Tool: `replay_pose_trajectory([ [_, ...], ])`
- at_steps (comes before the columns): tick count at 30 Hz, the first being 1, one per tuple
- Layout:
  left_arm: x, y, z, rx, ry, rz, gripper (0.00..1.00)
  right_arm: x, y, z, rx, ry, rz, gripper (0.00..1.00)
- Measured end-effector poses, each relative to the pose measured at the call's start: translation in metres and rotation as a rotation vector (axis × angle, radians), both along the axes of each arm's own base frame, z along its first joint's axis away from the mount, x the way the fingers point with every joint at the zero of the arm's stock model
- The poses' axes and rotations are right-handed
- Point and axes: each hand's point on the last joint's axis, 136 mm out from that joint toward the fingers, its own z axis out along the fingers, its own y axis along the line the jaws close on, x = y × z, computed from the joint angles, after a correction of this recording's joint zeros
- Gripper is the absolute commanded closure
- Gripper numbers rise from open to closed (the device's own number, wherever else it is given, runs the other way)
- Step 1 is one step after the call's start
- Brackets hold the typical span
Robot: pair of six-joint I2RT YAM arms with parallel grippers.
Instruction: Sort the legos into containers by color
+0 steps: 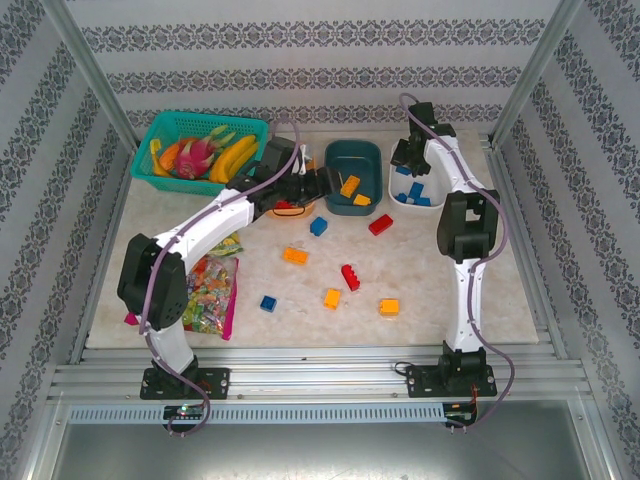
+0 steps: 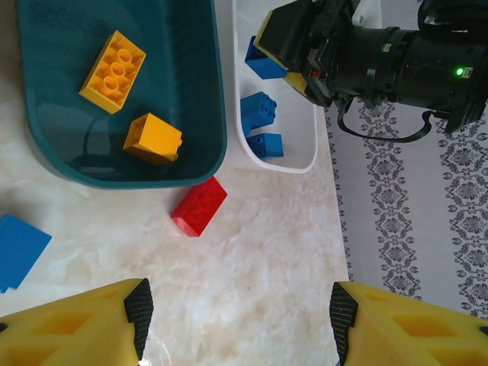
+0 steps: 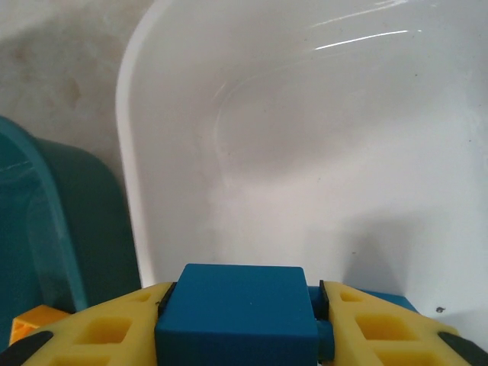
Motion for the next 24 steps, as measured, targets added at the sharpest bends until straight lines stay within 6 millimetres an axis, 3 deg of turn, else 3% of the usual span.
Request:
replay_pose_trajectory([
  [12,0.0,0.0,-0.003,0.021,-0.003,-0.014,0.35,-0.01,-0.003,-0.016,0.0,0.076,-0.004,0.45],
  [18,-0.004,0.004,-0.01,0.056,0.014,-0.02,0.35,-0.006,0.0,-0.005,0.016,0.056,0.005,0.34],
  [24,-0.013,0.013,-0.006,0.089,0.017,-0.016,0.34,-0.008,0.002,0.012,0.026,0.035,0.01,0.34],
])
